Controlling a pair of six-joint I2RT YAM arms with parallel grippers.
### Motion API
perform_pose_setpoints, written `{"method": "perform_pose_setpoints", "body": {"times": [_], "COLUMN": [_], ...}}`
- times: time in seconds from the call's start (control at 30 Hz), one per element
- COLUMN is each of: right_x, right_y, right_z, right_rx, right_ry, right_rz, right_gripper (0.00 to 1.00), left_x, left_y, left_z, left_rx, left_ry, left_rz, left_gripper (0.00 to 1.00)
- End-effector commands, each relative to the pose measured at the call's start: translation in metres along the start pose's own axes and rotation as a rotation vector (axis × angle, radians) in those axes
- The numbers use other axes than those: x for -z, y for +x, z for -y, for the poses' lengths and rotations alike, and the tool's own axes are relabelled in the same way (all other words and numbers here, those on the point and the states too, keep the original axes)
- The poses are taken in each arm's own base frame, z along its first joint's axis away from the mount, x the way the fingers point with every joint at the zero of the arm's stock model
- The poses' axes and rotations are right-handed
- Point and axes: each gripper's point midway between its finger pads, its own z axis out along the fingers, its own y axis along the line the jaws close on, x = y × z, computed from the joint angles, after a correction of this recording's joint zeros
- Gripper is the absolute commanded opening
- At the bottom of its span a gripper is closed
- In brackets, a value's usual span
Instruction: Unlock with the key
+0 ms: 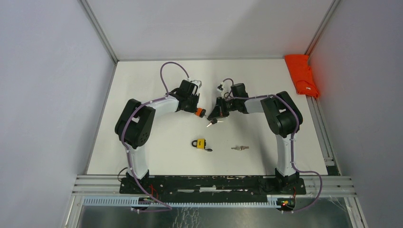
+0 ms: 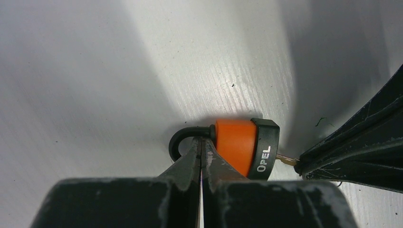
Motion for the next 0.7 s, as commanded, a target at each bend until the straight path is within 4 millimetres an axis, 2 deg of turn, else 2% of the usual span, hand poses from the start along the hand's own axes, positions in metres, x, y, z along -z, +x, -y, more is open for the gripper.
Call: {"method": "perform_pose_setpoints", "body": {"times": [0.0,0.3,0.67], "right_x": [-0.002,0.002,-0.004], "right_y": [-0.022,-0.029,-0.022], "right_z": [-0.018,-0.026,-0.005], "right_rx": [0.079,0.096,0.071], "right_ry": [-0.059,-0.066,-0.018], "right_rz": [0.048,0.060,0.034], "right_gripper": [0.00,0.00,0.00], "left_x": [-0.001,-0.001,0.004], "left_y": [0.028,0.029,0.025], "left_z": [0.015,0.018,0.028], "left_rx": [-0.044,-0.052,-0.084], "left_ry": [0.075,0.083,0.115], "left_rz": [-0.083,-0.085,-0.064], "left_gripper": [0.02,0.02,0.02]}}
